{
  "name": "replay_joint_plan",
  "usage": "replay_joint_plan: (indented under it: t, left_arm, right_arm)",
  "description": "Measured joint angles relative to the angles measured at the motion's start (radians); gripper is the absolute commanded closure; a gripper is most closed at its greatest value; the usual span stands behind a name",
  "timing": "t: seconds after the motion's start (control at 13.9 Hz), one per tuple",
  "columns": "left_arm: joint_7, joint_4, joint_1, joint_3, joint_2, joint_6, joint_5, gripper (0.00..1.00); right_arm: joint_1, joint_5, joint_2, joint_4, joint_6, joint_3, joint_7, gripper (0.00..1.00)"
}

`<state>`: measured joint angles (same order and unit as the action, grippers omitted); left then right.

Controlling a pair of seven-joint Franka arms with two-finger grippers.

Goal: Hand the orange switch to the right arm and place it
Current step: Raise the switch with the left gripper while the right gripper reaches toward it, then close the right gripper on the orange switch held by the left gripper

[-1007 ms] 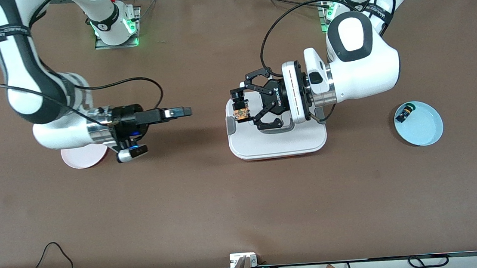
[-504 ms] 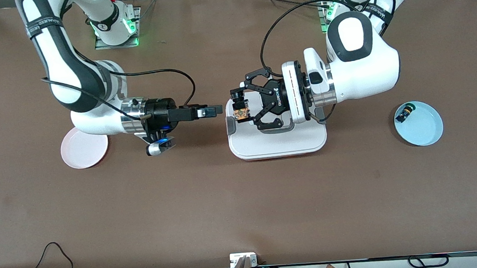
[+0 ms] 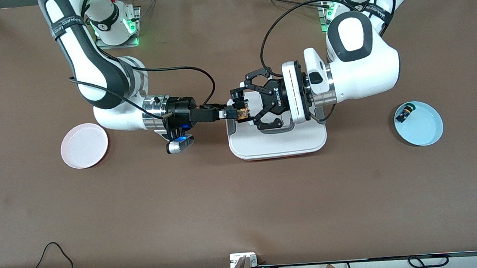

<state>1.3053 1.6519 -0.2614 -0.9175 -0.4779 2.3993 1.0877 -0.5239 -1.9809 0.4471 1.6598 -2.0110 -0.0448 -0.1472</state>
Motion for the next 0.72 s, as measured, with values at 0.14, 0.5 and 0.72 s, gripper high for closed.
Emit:
replay_joint_plan:
  t: [0.14, 0.5, 0.72]
  left_arm:
    - [0.000, 0.000, 0.000, 0.000, 0.000, 0.000, 0.000, 0.88]
    - [0.000, 0.000, 0.000, 0.000, 0.000, 0.000, 0.000, 0.88]
    - [0.000, 0.000, 0.000, 0.000, 0.000, 0.000, 0.000, 0.88]
  right_arm:
    - [-0.001, -0.002, 0.003, -0.001, 0.000, 0.000, 0.000, 0.08]
    - [-0.001, -0.003, 0.009, -0.003, -0.005, 0.000, 0.000, 0.24]
    - [-0.002, -0.004, 0.019, -0.017, -0.006, 0.000, 0.000, 0.35]
